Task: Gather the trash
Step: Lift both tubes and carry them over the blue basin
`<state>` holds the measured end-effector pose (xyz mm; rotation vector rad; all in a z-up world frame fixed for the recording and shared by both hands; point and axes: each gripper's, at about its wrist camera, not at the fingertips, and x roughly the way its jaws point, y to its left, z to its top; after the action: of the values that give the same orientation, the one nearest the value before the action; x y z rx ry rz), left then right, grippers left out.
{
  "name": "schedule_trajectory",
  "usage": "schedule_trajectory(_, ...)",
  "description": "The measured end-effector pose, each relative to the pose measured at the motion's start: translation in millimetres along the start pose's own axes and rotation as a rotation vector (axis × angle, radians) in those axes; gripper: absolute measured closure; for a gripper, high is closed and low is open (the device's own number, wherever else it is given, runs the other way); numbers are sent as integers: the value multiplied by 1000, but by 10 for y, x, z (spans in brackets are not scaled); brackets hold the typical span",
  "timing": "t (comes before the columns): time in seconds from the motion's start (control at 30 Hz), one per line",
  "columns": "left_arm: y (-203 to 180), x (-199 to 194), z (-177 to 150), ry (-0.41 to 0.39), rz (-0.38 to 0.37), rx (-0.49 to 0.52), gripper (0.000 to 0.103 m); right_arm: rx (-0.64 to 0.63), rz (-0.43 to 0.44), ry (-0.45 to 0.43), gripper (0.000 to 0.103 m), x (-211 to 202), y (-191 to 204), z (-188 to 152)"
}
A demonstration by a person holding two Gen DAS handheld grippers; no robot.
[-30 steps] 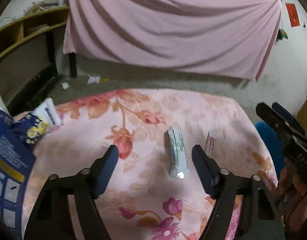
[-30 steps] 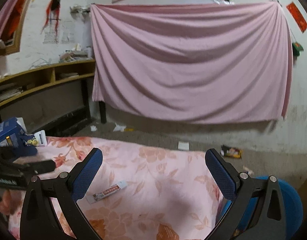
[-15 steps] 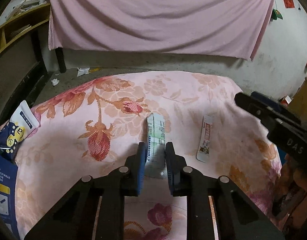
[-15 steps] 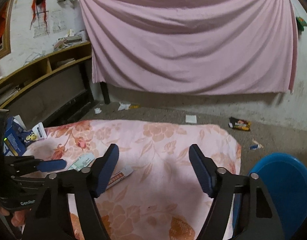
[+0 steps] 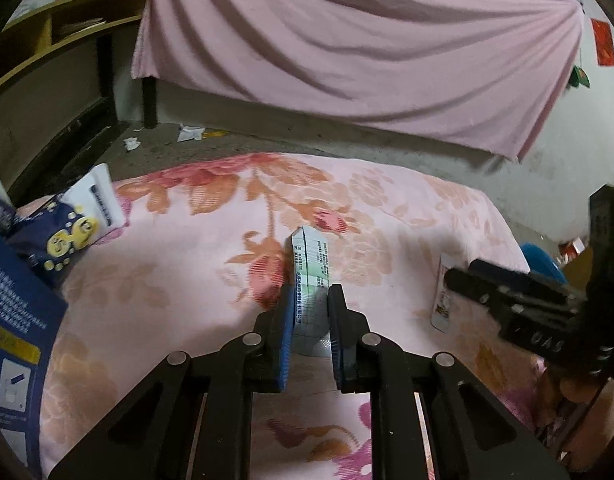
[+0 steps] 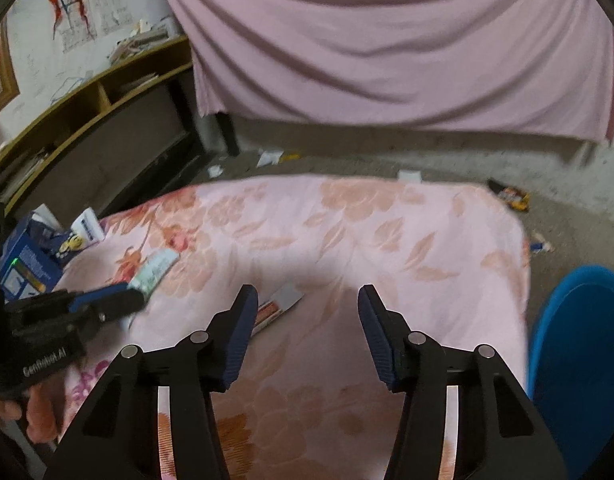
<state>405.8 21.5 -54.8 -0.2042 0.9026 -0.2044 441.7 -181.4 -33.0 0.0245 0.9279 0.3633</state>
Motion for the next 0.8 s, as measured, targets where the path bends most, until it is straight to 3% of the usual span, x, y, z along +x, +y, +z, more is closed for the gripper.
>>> schedule_trajectory(0.1, 20, -39, 11, -10, 9, -15, 90, -15, 17, 60, 52, 122, 59, 2)
schedule_trajectory(0.3, 49, -115, -2, -36, 28, -37, 90, -116, 19, 93, 52, 211, 312, 4)
schedule_trajectory(0.33, 57, -130, -7, -39, 29, -39, 90, -143, 20, 99, 57, 222, 366, -10)
schedule_trajectory(0.37, 63, -152, -17, -44, 29, -40, 90, -173, 17, 102, 72, 224, 422, -25)
schedule_trajectory(0.43, 55, -197, -38, -58, 26, -39, 90, -200, 28, 103, 89, 218, 453, -46)
schedule_trajectory(0.67, -101, -525, -139, -197, -1, 19, 91, -226, 23, 66, 100, 131, 485, -103)
schedule_trajectory(0.8, -270, -670, -146, -264, -2, 63, 91, -218, 13, -76, 100, -144, 470, -95)
